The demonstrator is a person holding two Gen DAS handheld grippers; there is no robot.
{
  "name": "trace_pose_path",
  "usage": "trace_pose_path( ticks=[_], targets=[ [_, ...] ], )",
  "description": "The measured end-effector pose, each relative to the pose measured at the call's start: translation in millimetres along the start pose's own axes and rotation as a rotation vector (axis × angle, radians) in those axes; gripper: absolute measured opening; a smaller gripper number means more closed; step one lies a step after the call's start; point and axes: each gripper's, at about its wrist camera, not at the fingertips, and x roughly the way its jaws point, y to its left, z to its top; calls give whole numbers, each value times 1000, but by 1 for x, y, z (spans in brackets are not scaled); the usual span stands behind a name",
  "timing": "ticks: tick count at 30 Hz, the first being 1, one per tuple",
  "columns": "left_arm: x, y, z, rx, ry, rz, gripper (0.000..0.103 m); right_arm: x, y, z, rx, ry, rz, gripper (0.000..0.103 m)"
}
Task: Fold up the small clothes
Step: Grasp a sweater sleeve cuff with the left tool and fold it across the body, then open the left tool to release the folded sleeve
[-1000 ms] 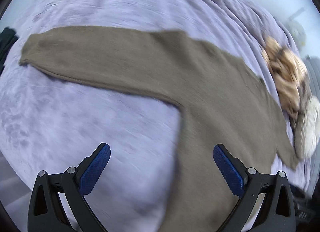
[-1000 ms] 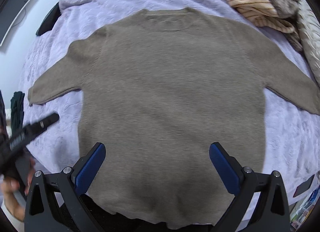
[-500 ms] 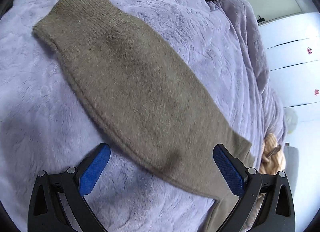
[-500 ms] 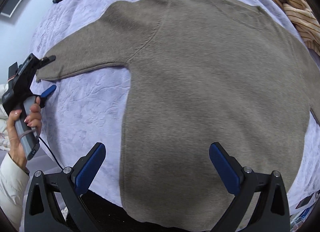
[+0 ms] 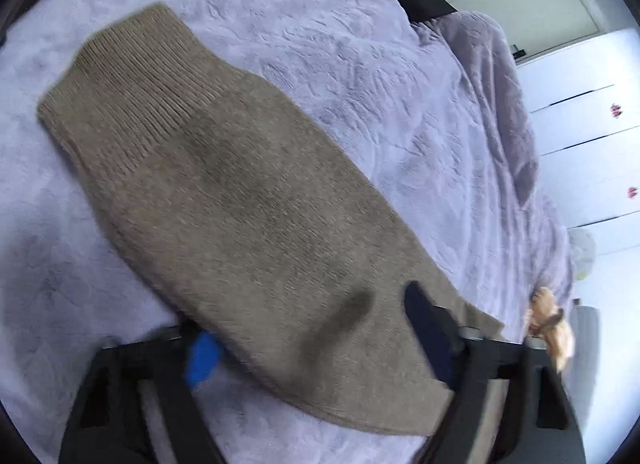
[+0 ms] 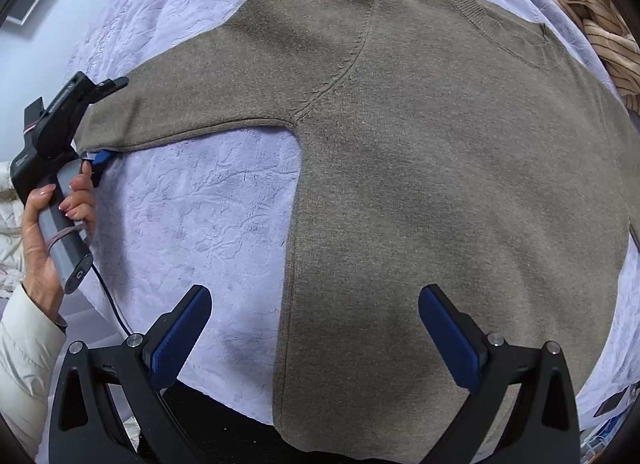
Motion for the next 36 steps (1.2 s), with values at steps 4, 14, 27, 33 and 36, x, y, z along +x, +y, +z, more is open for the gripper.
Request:
trace_pose_path(
  ticks=[4,14,27,33,36],
  targets=[
    [-10,-7,-5,91,-35,21,18,0,-7,-6,22,-1,24,103],
    [-59,-135,-55,405,-139,-84,18,-18,-57,-13,39,-40,69,103],
    [35,-323,-261,812,124,-175,18,-53,-196,-48,212,-99,47,103],
    [88,-328,-326,902,243,-26,18,-51,-252,-68,323,-80,31,103],
    [85,-324,-331,893,249,17,18,-48,-262,-71,339,-72,26,103]
  ],
)
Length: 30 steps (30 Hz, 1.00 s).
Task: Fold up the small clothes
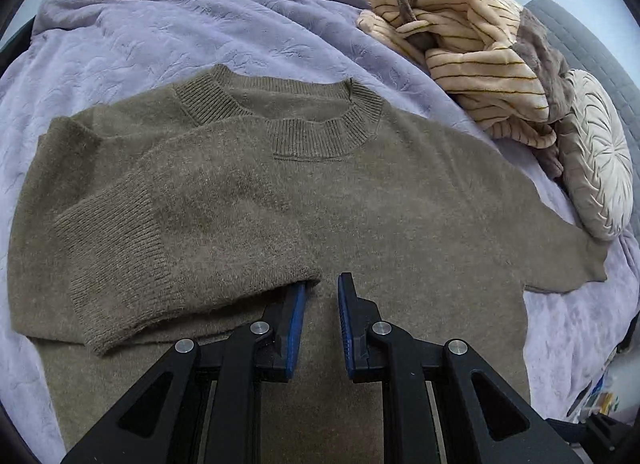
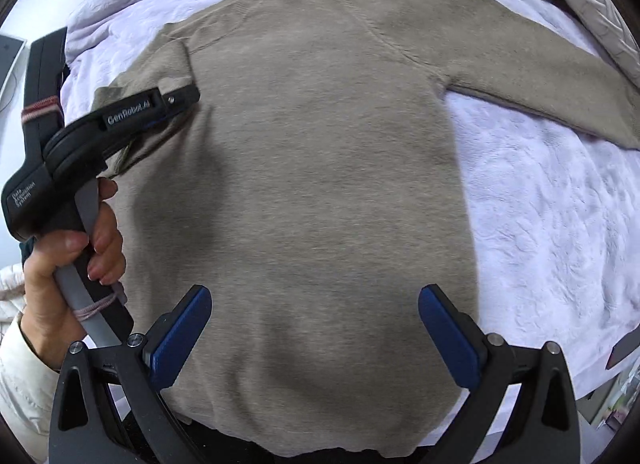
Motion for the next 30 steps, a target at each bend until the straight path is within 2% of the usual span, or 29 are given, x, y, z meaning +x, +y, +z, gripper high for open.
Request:
trace_pose_path(
  ticks=[1,3,4,5,7,9,12,13,16,19,22,25,27,28,29,30],
  targets=[
    [-4,2,-1,-6,-1,3,18,0,-3,2,0,0,-2,103],
    [-21,6,-2,-19,-19,31,41,1,-7,8,-7,-7,-5,103],
    [-35,12,-5,-34,-42,49,74,1,-5,12,-15,-13,-8,103],
    [-48,23,-10,-47,-67,68,93,0,-6,17,-25,-19,-13,103],
    [-72,35,-19,-55,-111,94,93,2,-2,30,-67,-34,-26,103],
    [-87,52,-25,-69,-120,126,93,2,15,44,-145,-57,-49,103],
    [-100,85,-37,-115,-144,249,93,1,51,62,-308,-102,-94,103],
    [-102,103,-42,-147,-140,302,93,3,65,67,-364,-119,-110,103],
    [-92,141,-49,-221,-86,397,93,13,118,82,-576,-194,-171,103],
    [-76,163,-57,-207,-35,464,93,30,161,89,-775,-263,-222,103],
    [-65,169,-59,-199,-16,459,93,53,193,92,-931,-298,-287,102],
    [-58,169,-52,-212,-38,451,93,71,217,91,-1042,-350,-356,100],
    [-53,171,-47,-228,-43,451,93,86,231,92,-1102,-385,-427,91],
    [-48,170,-45,-231,-45,466,93,91,235,93,-1121,-385,-444,71],
    [-44,170,-43,-233,-41,481,93,94,237,94,-1132,-375,-438,28],
    [-43,170,-42,-238,-39,486,93,95,237,96,-1119,-360,-416,10]
  ],
)
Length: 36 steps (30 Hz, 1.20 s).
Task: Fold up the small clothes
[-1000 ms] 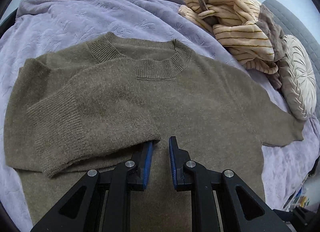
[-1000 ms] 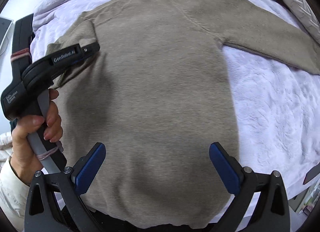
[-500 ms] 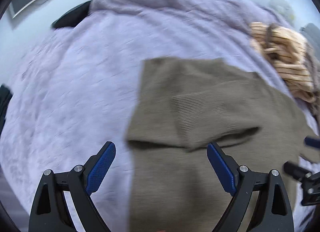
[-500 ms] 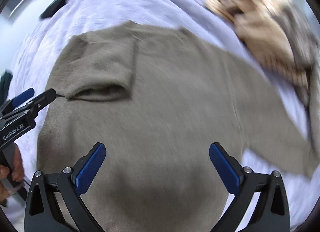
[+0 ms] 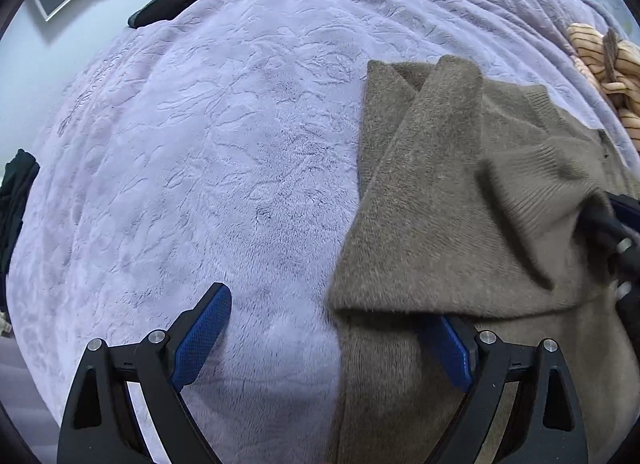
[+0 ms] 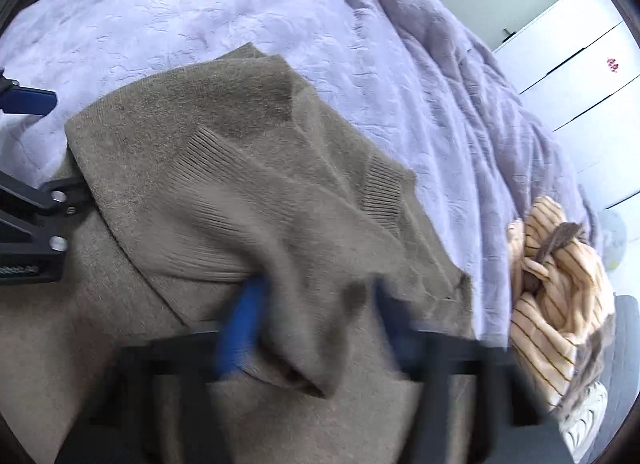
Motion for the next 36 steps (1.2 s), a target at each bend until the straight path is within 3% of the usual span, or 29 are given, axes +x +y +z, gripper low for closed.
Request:
trace_pose_path(
  ticks=[3,7,12,15,16,17,19,24,25,27,28,29,31,34,36],
  targets=[
    [1,2,1,-21,-2,-6,93,-13,-34,-5,211,-39,43,11],
    [1,4,1,-12,-2,-5,93,-27,-102,-48,605,-75,146,12],
    [5,2,4,-26,7,3,93,16,-157,-146,1072,91,297,12],
    [8,2,6,-27,8,14,93,40,-165,-198,1297,128,487,14],
    [8,2,6,-27,8,16,93,43,-166,-208,1339,111,542,21],
    [8,0,5,-26,9,18,94,44,-170,-214,1358,89,578,46],
    [7,-3,2,-27,13,22,94,40,-170,-214,1375,32,641,80],
    [6,-8,2,-29,21,38,95,59,-176,-197,1466,6,724,81],
    [6,-8,2,-28,20,41,95,64,-173,-194,1496,12,728,79],
    [5,-9,1,-25,14,50,95,77,-177,-189,1556,43,723,48],
    [4,-10,1,-20,7,61,95,78,-178,-188,1562,69,716,8],
    [3,-11,0,-15,-1,72,95,77,-181,-190,1563,80,720,8],
    [1,-14,-2,-1,-18,102,95,64,-192,-185,1523,6,731,8],
    [0,-16,-4,0,-33,122,95,34,-205,-181,1397,-82,654,8],
    [1,-14,-5,-17,-30,116,95,30,-211,-193,1377,-65,594,8]
  ],
)
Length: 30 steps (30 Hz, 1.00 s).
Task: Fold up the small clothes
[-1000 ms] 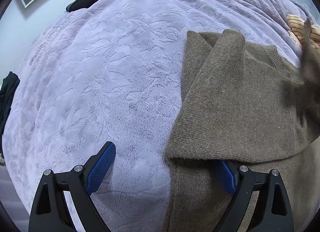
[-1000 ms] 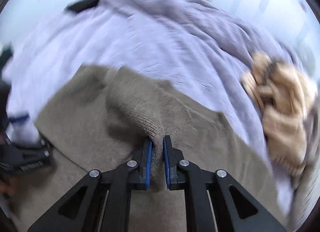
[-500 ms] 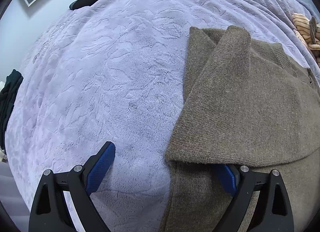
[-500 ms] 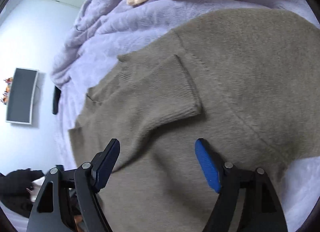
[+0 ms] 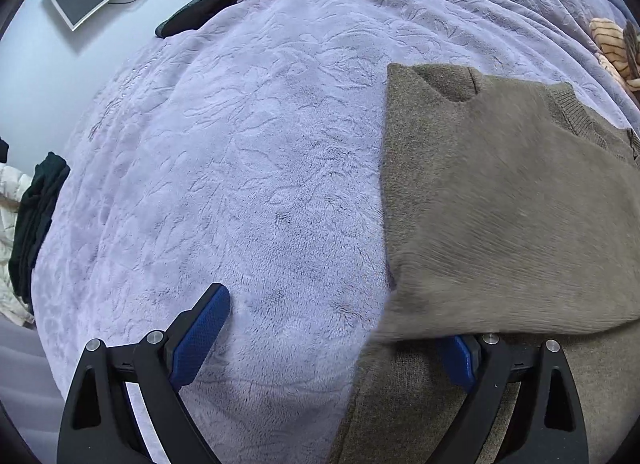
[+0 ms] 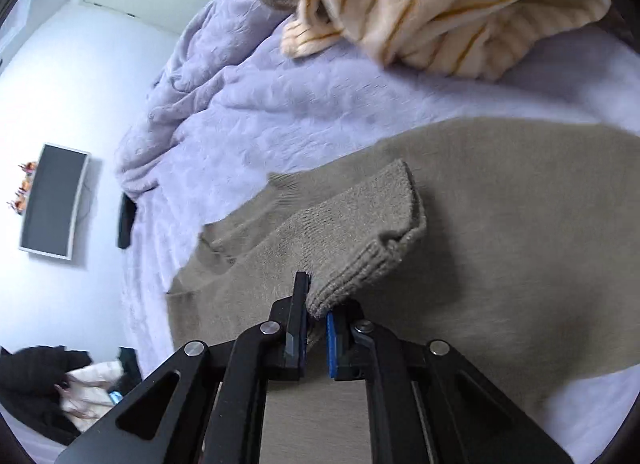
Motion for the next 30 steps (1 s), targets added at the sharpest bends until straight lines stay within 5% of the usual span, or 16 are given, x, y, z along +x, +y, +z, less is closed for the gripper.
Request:
trace_pose_path(
  ticks=[3,6,12,19,30],
  targets=[
    [3,5,1,-29,18,-19,95,9,-38,-1,67,37,-90,8],
    [3,11,1,-54,35,-46,95,19,-63,-8,127,78,-49,6],
    [2,19,4,-50,54,-73,95,15,-51,-5,77,85,-89,13],
    [-10,25,3,-34,71,-69,95,-19,-64,-23,110,78,-97,45],
    [-22,35,-17,-29,165,-87,95,-55,-98,-69,205,89,-86,45]
  ],
)
